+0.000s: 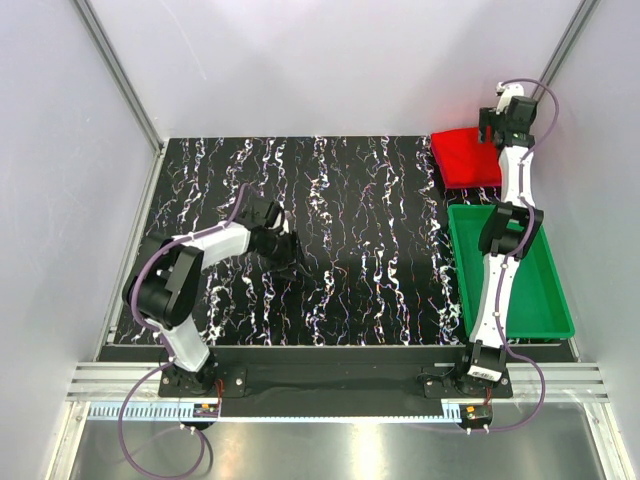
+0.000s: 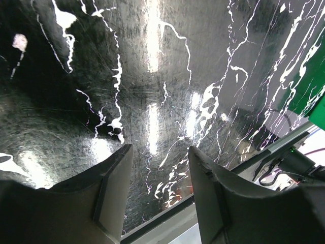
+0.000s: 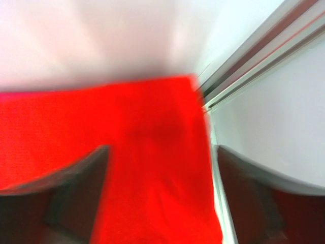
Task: Fold and stack the t-shirts
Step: Neatly place the folded tshirt to the corner
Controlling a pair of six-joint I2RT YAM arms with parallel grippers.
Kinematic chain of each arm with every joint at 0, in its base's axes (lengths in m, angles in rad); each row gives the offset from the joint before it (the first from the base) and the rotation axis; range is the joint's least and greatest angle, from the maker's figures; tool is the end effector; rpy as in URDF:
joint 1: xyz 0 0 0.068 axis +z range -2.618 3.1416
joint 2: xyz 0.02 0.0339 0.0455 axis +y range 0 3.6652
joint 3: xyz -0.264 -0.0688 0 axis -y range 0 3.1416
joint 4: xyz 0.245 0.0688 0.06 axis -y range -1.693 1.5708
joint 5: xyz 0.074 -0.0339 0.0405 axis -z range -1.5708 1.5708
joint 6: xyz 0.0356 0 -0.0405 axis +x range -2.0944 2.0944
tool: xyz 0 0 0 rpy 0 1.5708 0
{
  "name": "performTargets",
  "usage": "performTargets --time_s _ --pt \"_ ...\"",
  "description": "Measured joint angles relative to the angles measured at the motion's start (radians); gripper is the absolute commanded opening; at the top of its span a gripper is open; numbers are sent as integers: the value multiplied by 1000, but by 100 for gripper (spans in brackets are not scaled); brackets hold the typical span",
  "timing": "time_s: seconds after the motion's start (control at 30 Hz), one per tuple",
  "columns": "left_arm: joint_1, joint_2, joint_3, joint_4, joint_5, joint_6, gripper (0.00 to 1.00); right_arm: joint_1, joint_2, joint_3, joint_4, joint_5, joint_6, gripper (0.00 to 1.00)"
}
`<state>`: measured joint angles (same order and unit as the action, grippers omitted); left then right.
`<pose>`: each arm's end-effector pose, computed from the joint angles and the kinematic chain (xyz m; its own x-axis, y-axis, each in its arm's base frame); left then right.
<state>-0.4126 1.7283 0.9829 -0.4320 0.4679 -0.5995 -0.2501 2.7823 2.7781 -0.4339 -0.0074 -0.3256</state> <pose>0.2892 -0.1441 0.1545 -0.9899 -0.1164 -0.0814 -0.0512 0.8268 -0.5602 0.5927 -0.1511 0.2188 -0.4665 -0.2110 -0.8590 0.0969 0.9531 -0.2867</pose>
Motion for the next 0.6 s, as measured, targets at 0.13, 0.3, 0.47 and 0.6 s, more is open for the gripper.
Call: performTargets --time_s 0.13,0.3,0.47,0.6 --pt "-3 -15 -4 -5 0 1 52 -1 -11 -3 47 30 20 100" --pt "-5 -138 -54 -11 -4 -3 54 7 -153 -112 6 24 167 100" --pt "-10 -361 -164 11 -8 -34 56 70 -418 -289 -49 -29 370 100" --pt "-11 -535 -276 38 -5 -87 58 235 -699 -549 -60 -55 510 100"
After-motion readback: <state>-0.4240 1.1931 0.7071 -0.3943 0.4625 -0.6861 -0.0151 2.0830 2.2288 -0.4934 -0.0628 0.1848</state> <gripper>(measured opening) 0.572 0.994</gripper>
